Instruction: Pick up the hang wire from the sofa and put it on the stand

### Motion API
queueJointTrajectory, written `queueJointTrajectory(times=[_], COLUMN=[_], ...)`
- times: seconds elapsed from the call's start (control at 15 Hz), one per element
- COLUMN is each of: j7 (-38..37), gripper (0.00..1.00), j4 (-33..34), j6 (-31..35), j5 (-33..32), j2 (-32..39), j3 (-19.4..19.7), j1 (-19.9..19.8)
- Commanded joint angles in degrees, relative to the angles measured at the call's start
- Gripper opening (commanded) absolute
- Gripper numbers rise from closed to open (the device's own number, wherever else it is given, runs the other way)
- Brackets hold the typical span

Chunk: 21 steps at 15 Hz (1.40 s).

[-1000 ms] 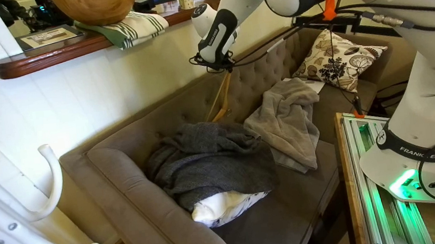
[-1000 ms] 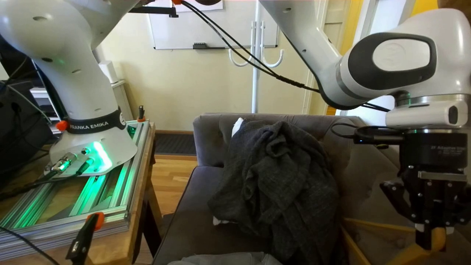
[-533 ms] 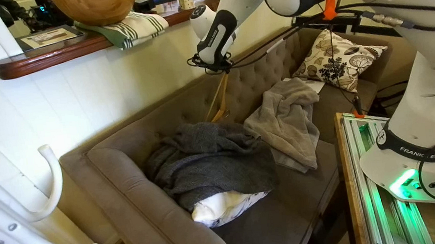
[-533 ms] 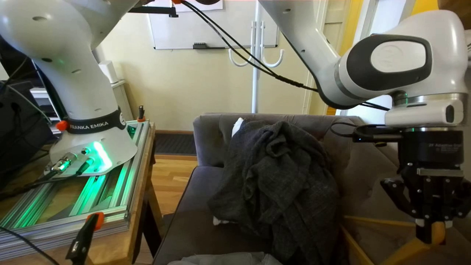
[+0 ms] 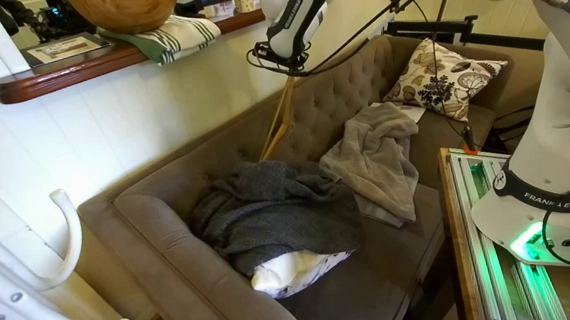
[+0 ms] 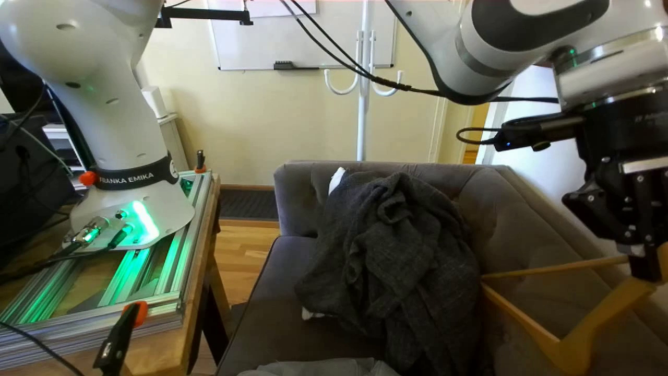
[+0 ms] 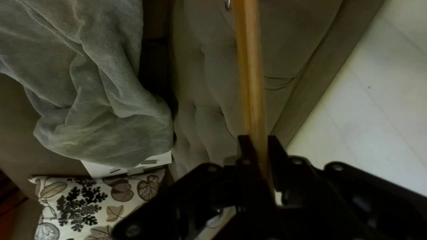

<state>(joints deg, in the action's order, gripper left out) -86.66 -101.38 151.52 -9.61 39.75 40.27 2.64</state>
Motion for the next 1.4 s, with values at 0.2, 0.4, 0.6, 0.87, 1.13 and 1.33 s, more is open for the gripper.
queueJointTrajectory(times=[0.2, 0.4, 0.6, 0.87, 1.13, 1.33], j7=[3.04, 4.59, 5.51, 6.34, 6.92, 6.88], gripper=[0.04, 0.04, 0.04, 0.04, 0.04, 0.04], j4=[-12.58, -15.4, -16.84, -17.09, -18.49, -21.34], j6=[14.3, 17.38, 19.96, 28.48, 39.3, 44.9], j5=[-7.91, -12.12, -18.05, -24.45, -25.84, -26.15], j2=[-13.54, -17.06, -20.42, -23.88, -26.19, -29.47], j3=[4.76, 8.45, 13.63, 19.46, 19.01, 14.03], j1=[5.94, 10.28, 16.01, 22.78, 24.98, 23.87])
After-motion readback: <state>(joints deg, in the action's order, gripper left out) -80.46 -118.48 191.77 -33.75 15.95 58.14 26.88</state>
